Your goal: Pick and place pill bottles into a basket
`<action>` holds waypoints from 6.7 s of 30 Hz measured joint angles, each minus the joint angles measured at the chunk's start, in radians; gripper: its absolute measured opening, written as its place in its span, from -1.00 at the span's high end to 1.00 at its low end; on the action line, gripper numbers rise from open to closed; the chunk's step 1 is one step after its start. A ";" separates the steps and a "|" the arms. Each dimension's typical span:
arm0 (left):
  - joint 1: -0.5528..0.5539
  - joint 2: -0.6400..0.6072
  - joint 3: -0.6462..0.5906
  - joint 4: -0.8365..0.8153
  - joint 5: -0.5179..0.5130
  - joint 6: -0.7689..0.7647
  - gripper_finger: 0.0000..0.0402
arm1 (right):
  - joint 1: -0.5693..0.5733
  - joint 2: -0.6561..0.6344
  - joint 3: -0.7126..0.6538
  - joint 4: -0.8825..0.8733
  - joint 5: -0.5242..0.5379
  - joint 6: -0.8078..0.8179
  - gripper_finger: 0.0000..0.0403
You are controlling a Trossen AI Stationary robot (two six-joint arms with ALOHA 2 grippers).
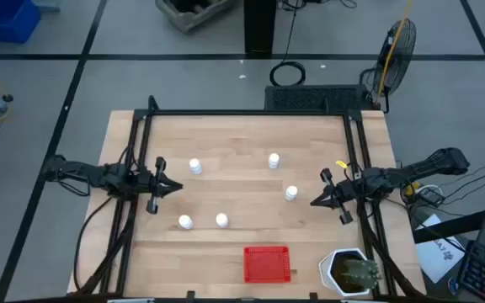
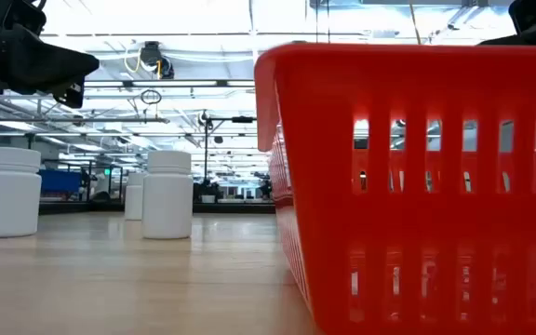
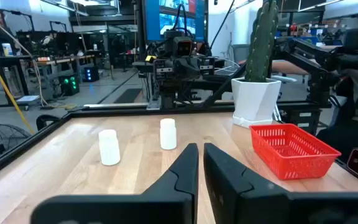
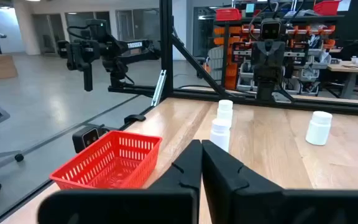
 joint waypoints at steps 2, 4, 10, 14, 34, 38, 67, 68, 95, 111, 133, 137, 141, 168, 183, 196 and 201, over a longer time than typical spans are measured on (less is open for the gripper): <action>0.000 0.000 0.000 0.000 0.000 0.000 0.85 | 0.000 0.000 0.000 0.000 0.000 0.000 0.98; 0.000 0.000 0.000 0.000 0.000 0.000 0.85 | 0.000 0.000 0.000 0.000 0.000 0.000 0.98; 0.000 0.000 0.000 0.000 0.000 0.000 0.85 | 0.000 0.000 0.000 0.000 0.000 0.000 0.98; 0.000 0.000 0.000 0.000 0.000 0.000 0.85 | 0.000 0.000 0.000 0.000 0.000 0.000 0.98; 0.000 0.000 0.000 0.000 0.000 0.000 0.85 | 0.000 0.000 0.000 0.049 0.013 0.024 0.98; 0.000 0.000 0.000 0.000 0.000 0.000 0.85 | 0.000 -0.001 0.000 0.193 0.097 0.020 0.98; 0.000 0.000 0.000 0.001 0.001 0.000 0.85 | -0.210 0.901 0.886 -0.802 0.286 0.149 -0.59; 0.000 0.000 0.000 0.001 0.001 0.000 0.85 | -0.221 0.915 0.893 -0.855 0.284 0.157 -0.64; 0.000 0.000 0.000 0.000 0.001 0.000 0.85 | -0.222 0.967 0.773 -0.777 0.231 0.332 -0.73; 0.000 0.000 0.000 0.000 0.000 0.000 0.85 | -0.214 1.007 0.692 -0.717 0.231 0.371 -0.63; 0.000 0.000 0.000 0.000 0.000 0.000 0.85 | -0.136 0.982 0.692 -0.615 0.179 0.386 0.23; 0.000 0.000 0.000 0.000 0.000 0.000 0.85 | -0.059 0.965 0.692 -0.548 0.150 0.350 0.16; 0.000 0.000 0.000 0.002 0.000 0.000 0.85 | 0.023 0.966 0.696 -0.461 0.098 0.303 0.19; 0.000 0.000 0.000 0.000 0.000 0.000 0.85 | 0.118 1.237 1.010 -0.259 -0.453 -0.141 0.26; 0.000 0.000 0.000 0.001 0.000 0.000 0.85 | 0.158 1.441 1.204 -0.422 -0.420 -0.317 0.25; 0.000 0.000 0.000 0.000 0.000 0.000 0.85 | 0.285 1.440 1.204 -0.536 -0.160 -0.319 0.23; 0.000 0.000 0.000 0.000 0.000 0.000 0.85 | 0.317 1.440 1.204 -0.563 -0.052 -0.310 0.22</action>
